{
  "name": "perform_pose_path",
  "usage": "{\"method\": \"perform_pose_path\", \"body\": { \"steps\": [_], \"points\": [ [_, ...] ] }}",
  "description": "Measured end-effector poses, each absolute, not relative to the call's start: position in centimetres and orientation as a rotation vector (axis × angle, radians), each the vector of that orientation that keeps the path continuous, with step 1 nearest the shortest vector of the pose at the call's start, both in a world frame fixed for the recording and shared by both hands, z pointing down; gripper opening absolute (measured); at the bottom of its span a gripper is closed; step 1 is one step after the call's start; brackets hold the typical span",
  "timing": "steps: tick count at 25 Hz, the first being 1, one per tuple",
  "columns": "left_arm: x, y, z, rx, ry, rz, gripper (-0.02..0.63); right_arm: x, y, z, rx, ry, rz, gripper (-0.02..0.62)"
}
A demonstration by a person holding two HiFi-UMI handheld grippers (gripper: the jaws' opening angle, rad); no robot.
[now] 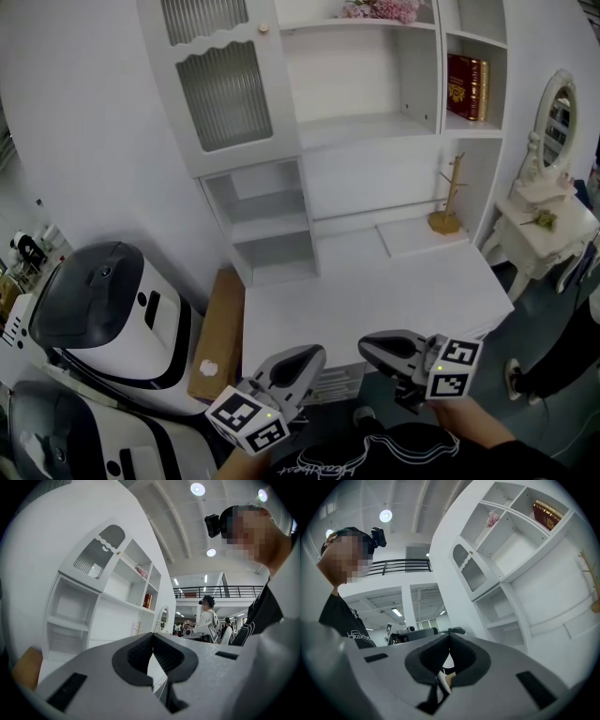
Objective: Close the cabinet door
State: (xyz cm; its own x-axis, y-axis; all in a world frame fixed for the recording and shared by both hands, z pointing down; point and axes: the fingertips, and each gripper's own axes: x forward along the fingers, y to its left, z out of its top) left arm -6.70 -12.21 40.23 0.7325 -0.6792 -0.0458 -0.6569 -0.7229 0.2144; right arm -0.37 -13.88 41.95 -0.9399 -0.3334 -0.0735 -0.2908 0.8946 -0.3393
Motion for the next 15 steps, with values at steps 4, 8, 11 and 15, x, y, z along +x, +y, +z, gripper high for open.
{"method": "perform_pose_path", "body": {
  "steps": [4,8,11,15],
  "points": [
    [-6.9,-12.0,41.1,2.738,-1.063,-0.174,0.005,-0.7,-13.5,43.1,-0.476,2.927,-0.535,0.006],
    [-7.3,-11.7,41.8,2.726,-1.057,-0.164,0.005,-1.0,-13.2,43.7,-0.484,2.916,-0.548,0.006],
    [-7.5,-11.6,42.0,2.726,-1.056,-0.159,0.005,-1.1,-13.1,43.8,-0.486,2.910,-0.541,0.006],
    [-7.8,-11.4,42.4,2.729,-1.060,-0.139,0.005,-1.8,-12.9,44.1,-0.479,2.908,-0.535,0.006]
  ]
}}
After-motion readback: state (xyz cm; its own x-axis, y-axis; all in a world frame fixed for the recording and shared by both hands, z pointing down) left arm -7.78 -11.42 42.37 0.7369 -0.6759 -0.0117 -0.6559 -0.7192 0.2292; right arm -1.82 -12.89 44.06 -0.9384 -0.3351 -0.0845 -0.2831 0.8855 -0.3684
